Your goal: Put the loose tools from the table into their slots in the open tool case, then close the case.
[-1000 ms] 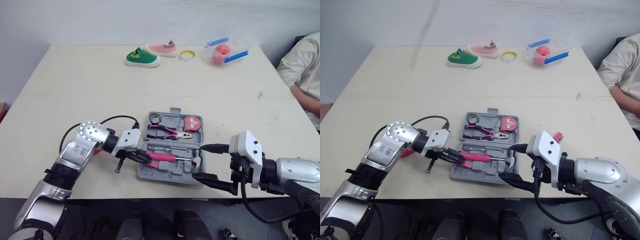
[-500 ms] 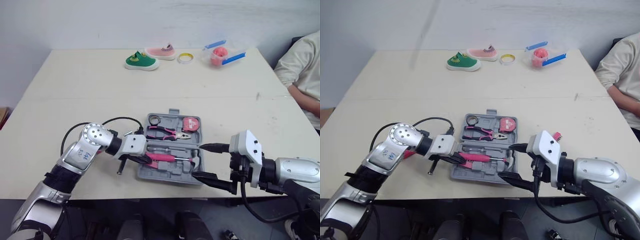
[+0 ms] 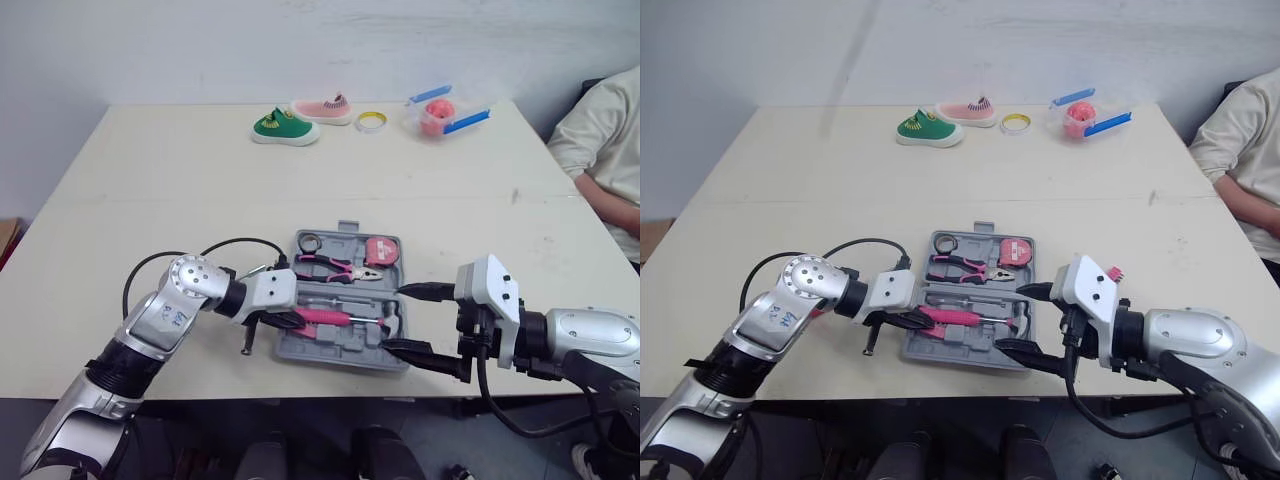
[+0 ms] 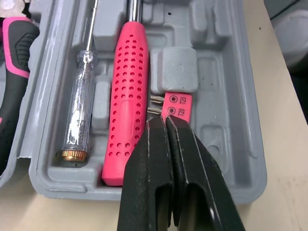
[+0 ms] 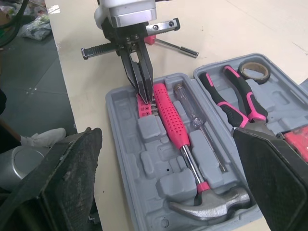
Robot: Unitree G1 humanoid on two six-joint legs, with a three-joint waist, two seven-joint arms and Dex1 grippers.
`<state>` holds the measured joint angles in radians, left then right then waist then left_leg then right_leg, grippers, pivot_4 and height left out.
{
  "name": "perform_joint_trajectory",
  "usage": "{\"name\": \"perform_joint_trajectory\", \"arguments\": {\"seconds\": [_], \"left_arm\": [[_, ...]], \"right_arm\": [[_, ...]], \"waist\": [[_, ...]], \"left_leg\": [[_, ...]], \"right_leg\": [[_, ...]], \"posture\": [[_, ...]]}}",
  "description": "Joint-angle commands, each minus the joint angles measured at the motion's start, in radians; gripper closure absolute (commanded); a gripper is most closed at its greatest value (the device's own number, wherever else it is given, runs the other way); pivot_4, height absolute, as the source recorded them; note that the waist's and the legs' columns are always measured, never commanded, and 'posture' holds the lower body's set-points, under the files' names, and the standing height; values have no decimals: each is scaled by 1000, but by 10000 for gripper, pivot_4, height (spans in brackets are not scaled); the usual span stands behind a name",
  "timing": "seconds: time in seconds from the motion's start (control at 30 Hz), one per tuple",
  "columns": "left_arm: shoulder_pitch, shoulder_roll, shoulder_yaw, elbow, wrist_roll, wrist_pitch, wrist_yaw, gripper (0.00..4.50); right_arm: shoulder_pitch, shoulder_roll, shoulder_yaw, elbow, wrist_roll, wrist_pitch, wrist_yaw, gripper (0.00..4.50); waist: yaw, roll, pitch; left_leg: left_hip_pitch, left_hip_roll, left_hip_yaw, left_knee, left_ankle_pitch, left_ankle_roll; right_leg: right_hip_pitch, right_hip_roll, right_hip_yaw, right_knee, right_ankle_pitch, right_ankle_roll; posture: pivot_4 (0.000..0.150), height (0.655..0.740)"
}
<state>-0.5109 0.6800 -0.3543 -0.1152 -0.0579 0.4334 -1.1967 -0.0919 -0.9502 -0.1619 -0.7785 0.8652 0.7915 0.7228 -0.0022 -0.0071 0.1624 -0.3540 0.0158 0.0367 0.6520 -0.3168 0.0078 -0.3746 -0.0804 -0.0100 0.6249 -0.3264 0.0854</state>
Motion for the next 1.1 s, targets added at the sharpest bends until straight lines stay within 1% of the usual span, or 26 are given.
{"name": "perform_joint_trajectory", "arguments": {"seconds": [0.03,0.13,0.23,0.43,0.5,0.57,0.63,0.73,0.77,0.83,0.9,0.93,0.97,1.0,1.03,1.07,1.1], "left_arm": [[74,17,-68,50,53,63,22,44742],[99,17,-52,-1,19,126,31,44742],[122,17,-47,-17,25,149,62,44742],[161,14,-22,-89,-15,245,106,44742],[182,26,-24,-81,-1,194,119,44742],[190,23,-25,-31,33,115,153,44742],[186,10,-15,12,37,72,174,44742],[169,-9,28,7,-28,50,151,44742],[169,-13,66,-25,-92,45,114,44742],[158,-12,182,-87,-249,116,62,44742],[147,2,278,-104,-350,183,47,44742],[150,36,357,-94,-409,223,27,42432],[162,90,442,-66,-454,256,2,39812],[172,128,499,-47,-485,279,-14,37106],[195,168,549,-11,-487,269,-18,32498],[216,201,593,38,-468,245,-3,27860],[242,236,642,88,-447,221,10,24325]], "right_arm": [[-4,-1,-13,-17,14,-2,5,0],[3,-12,-25,-21,25,3,16,0],[0,-21,-28,-14,22,3,28,0],[-3,-22,-25,-12,21,3,40,0],[-4,-21,-22,-11,18,2,45,0],[-6,-20,-18,-8,13,0,47,0],[-10,-17,-14,-5,10,-1,48,0],[-18,-13,-7,2,2,-4,51,0],[-18,-12,-6,5,-3,-7,51,0],[-10,-9,-18,14,-22,-13,39,0],[11,-10,-48,20,-32,-17,29,0],[48,-13,-96,22,-38,-15,24,0],[99,-10,-171,25,-30,0,17,0],[137,-8,-225,27,-23,10,12,0],[179,-1,-295,31,-9,26,4,0],[230,8,-375,38,2,42,9,0],[301,15,-463,46,-16,44,38,0]], "waist": [[0,0,-4],[0,0,-8],[-1,1,-9],[-1,1,-9],[-1,1,-9],[-1,1,-9],[0,1,-9],[1,1,-9],[1,1,-9],[-3,1,-6],[-5,-3,-3],[-4,-4,-2],[-2,-6,0],[-1,-7,1],[-2,-7,1],[-2,-6,2],[-1,-5,2]], "left_leg": [[0,0,0,-1,0,0],[0,0,0,-2,0,0],[1,0,0,-4,0,0],[1,0,0,-5,0,-1],[1,0,-1,-5,-1,-1],[0,0,-1,-6,-1,-1],[1,0,-1,-6,-1,-1],[0,0,-1,-6,-1,-1],[0,0,-1,-6,-1,-1],[-1,0,-1,-6,-1,-2],[-5,1,-1,-6,-1,-2],[-9,1,-1,-6,-1,-3],[-17,1,-2,-4,0,-4],[-21,1,-2,-4,1,-6],[-23,2,-3,-4,5,-14],[-22,2,-3,-5,6,-14],[-22,2,-3,-6,6,-14]], "right_leg": [[0,0,0,0,0,0],[0,-1,0,-1,0,0],[0,-1,0,-2,0,-1],[0,-2,0,-3,-1,-2],[0,-2,0,-4,-1,-2],[0,-2,0,-5,-1,-2],[0,-3,0,-5,-1,-2],[0,-3,0,-5,-3,-5],[-1,-3,0,-5,-3,-6],[-2,-3,-1,-5,-3,-5],[-7,-3,-1,-5,-2,-4],[-11,-3,-2,-4,-2,-4],[-19,-3,-3,-2,-2,-3],[-23,-2,-4,-1,-2,-3],[-24,-1,-5,0,-2,-4],[-23,0,-6,-1,-3,-5],[-23,0,-6,-2,-3,-5]], "posture": [[1500,7400],[1500,7400],[1500,7400],[1500,7400],[1500,7400],[1500,7400],[1500,7400],[1500,7400],[1500,7400],[1500,7400],[1500,7400],[1500,7400],[1500,7400],[1500,7400],[1500,7400],[1500,7400],[1500,7400]]}}
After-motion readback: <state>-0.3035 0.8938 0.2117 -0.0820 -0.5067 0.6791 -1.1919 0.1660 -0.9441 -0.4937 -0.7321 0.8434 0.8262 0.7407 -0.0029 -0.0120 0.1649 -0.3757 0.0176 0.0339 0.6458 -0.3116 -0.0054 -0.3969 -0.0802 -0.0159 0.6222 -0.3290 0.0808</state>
